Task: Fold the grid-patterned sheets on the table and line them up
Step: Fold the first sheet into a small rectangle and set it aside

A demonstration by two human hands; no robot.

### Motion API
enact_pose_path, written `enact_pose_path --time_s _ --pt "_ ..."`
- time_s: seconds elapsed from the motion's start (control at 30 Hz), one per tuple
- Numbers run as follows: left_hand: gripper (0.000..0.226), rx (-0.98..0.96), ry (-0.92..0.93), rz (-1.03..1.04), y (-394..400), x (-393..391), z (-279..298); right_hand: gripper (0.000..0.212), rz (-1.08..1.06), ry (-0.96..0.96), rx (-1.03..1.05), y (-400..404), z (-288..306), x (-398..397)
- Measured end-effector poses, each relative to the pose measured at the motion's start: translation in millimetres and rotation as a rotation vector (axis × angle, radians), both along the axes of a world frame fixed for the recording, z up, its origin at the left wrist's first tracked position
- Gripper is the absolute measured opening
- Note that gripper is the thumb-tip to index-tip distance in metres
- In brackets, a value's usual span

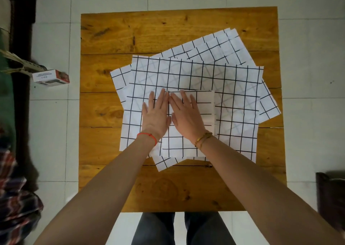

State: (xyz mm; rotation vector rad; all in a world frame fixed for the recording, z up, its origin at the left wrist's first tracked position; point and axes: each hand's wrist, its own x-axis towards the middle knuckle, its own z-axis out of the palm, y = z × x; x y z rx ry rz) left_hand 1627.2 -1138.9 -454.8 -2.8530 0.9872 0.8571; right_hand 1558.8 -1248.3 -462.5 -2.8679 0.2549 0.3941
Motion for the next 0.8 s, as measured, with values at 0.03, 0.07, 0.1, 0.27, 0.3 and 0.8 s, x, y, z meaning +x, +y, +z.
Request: enact_pose_path --time_s 0.03,0.07,0.1,0.27,0.3,0.8 --pt "0.079 0.009 0.003 -0.003 -1 1 -1 0.057 -0.005 0.012 -0.009 -1 -1 2" --pt "0.078 0.02 0.001 -0.009 -1 1 -3 0.057 -0.002 0.025 -0.017 -3 -2 4" --pt "0.078 0.03 -0.004 -0.017 0 1 -3 0.057 0.006 0.034 -0.023 -6 -4 5" --pt "0.079 0.075 -0.033 -0.076 2 3 -6 0.054 -0.001 0.043 -0.088 -28 -5 -6" --pt "0.079 0.079 -0.039 -0.084 3 3 -6 0.054 -0.031 0.048 -0.101 -36 -6 -12" --pt "0.066 -0.024 -0.16 -0.118 12 -7 -6 0.054 0.018 0.043 -0.079 -35 6 -25"
